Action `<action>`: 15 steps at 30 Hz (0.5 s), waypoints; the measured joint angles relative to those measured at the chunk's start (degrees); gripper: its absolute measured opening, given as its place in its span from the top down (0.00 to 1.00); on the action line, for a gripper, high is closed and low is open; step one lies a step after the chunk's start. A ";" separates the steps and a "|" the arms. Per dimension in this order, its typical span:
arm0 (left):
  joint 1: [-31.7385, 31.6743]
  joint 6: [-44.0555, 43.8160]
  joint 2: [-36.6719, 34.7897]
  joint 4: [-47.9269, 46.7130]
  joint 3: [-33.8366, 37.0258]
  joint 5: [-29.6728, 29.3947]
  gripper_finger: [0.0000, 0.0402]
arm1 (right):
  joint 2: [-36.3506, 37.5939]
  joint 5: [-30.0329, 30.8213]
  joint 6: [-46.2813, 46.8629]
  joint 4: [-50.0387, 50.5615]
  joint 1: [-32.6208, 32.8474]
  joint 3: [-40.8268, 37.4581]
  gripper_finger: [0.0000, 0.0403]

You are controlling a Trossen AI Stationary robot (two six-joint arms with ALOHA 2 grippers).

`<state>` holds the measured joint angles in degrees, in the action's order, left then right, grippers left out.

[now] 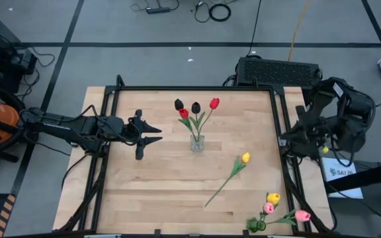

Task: Sort flowers into vase by color
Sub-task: Put the yellow flower into the green vase

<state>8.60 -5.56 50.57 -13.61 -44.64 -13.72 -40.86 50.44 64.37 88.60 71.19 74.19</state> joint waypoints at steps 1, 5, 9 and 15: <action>0.01 0.01 0.00 0.02 0.00 0.00 0.68 | 0.58 2.08 -0.07 -1.22 -0.15 0.00 0.98; 0.00 0.01 0.00 0.00 0.00 0.02 0.68 | 1.67 5.08 -3.93 -5.39 -0.77 0.00 0.98; 0.02 0.00 0.00 0.00 0.00 0.00 0.68 | 1.70 5.52 -5.06 -7.06 -1.20 -0.02 0.99; 0.00 0.00 0.00 0.00 0.00 0.00 0.68 | 1.66 14.21 -2.45 -7.39 -1.52 -0.02 1.00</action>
<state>8.60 -5.56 50.57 -13.61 -44.64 -13.72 -39.20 64.65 61.92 81.21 69.67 74.17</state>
